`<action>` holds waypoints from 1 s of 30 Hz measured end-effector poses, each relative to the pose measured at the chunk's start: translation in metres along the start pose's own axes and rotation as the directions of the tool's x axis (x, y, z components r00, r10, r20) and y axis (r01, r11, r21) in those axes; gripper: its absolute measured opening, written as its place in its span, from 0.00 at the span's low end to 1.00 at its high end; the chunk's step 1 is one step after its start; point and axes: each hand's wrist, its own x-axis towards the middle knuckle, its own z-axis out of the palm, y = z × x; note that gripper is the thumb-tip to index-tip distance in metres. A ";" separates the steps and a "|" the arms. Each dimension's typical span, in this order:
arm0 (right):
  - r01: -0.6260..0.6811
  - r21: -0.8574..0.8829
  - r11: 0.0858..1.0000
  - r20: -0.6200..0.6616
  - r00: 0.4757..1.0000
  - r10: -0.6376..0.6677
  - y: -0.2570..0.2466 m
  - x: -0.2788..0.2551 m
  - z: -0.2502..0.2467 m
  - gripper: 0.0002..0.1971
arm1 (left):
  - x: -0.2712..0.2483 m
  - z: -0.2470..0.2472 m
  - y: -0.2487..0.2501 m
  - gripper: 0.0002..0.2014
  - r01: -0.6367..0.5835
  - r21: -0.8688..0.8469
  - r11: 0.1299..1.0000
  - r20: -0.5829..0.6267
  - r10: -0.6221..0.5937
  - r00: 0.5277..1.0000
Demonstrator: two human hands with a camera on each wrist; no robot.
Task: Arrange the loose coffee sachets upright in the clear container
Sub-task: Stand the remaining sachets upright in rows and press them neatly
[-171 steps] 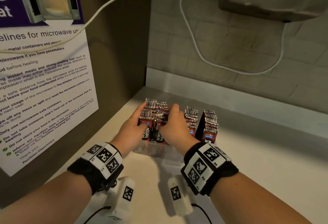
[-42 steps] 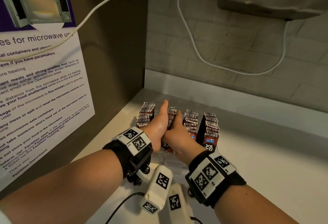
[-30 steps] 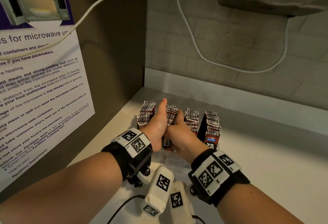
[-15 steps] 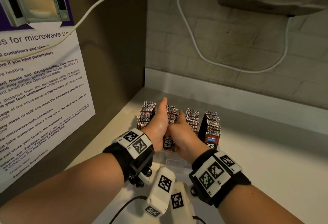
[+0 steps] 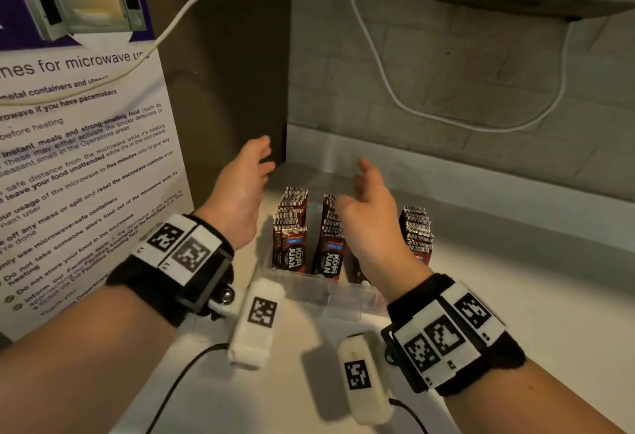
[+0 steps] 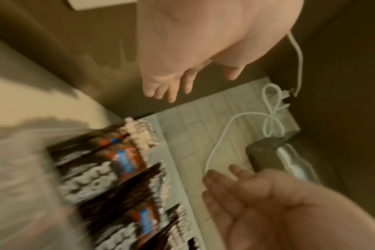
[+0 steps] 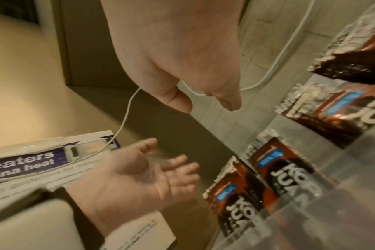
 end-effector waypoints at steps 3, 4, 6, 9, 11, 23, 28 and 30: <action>-0.047 -0.005 0.999 0.119 0.992 0.047 -0.005 -0.004 0.015 0.35 | -0.005 -0.013 -0.024 0.29 0.094 0.017 0.995 -0.041 -0.093 0.995; -0.075 -0.015 0.997 0.151 0.986 0.076 -0.005 -0.005 0.022 0.36 | -0.008 -0.013 -0.034 0.29 0.111 0.010 0.994 -0.035 -0.110 0.993; -0.122 -0.031 0.992 0.193 0.973 0.126 0.001 -0.004 0.037 0.40 | -0.019 -0.011 -0.052 0.24 0.166 -0.004 0.986 -0.013 -0.166 0.986; -0.207 -0.008 0.978 0.242 0.949 0.202 0.009 -0.005 0.053 0.41 | -0.030 -0.007 -0.071 0.23 0.191 -0.015 0.981 0.069 -0.190 0.979; -0.263 0.018 0.965 0.254 0.934 0.250 0.013 -0.006 0.063 0.40 | -0.024 -0.010 -0.081 0.26 0.203 0.014 0.979 0.085 -0.203 0.975; -0.385 -0.076 0.920 0.238 0.889 0.392 0.031 0.016 0.070 0.31 | -0.005 -0.012 -0.066 0.39 0.247 0.092 0.965 0.157 -0.259 0.953; -0.365 -0.121 0.923 0.250 0.889 0.384 0.034 0.019 0.073 0.27 | -0.001 -0.009 -0.061 0.32 0.247 0.116 0.962 0.197 -0.266 0.944; -0.338 -0.110 0.935 0.240 0.903 0.355 0.038 0.020 0.080 0.29 | 0.000 -0.008 -0.059 0.30 0.252 0.095 0.963 0.214 -0.267 0.940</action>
